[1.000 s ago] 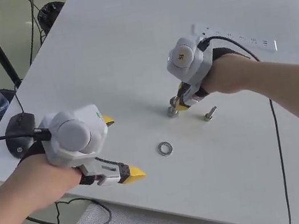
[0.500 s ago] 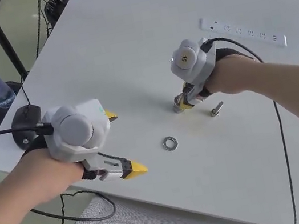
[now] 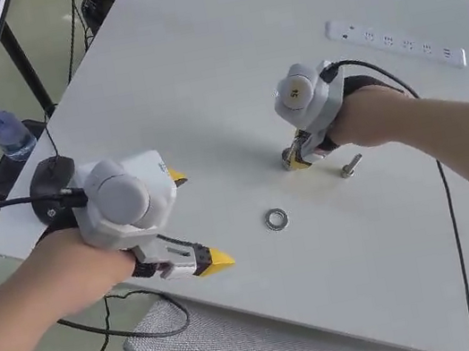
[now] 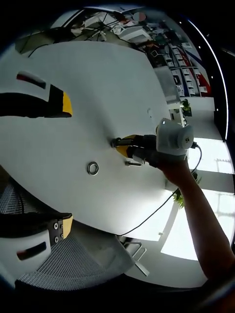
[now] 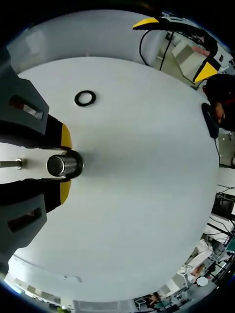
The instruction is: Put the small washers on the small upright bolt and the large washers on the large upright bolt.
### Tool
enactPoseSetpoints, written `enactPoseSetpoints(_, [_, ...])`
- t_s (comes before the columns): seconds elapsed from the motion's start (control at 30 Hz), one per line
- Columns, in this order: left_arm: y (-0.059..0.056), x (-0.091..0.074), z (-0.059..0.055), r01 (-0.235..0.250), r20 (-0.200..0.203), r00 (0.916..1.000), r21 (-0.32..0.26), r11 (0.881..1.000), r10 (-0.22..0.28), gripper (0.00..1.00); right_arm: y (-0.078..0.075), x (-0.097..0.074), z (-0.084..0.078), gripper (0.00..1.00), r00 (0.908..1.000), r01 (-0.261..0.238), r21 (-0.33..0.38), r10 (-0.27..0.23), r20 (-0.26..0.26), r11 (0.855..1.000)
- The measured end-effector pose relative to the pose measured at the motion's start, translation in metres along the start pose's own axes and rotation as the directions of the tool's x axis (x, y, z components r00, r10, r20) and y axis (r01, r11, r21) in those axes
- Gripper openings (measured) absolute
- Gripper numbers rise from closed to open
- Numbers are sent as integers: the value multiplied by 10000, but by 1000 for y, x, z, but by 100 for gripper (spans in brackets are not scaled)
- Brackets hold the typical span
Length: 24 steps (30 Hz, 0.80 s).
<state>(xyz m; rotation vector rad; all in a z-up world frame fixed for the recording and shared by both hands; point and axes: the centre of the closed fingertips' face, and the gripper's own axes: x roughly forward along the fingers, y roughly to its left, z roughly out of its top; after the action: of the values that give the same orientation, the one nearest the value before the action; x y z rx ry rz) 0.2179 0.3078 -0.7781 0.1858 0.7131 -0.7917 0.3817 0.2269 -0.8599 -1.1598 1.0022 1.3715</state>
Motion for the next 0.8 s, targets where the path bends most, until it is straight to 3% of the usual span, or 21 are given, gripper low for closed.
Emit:
enactPoseSetpoints(0.37, [3,-2,6,-73,219,9997,42,10000,72,80,-4,8,-4,22,9999,-109,177,108,56,9998])
enactPoseSetpoints(0.8, [3,2,5,-8,105,9999,82,10000,7,78,-1,8,-2,23,9999,-115,184,113,96,9998])
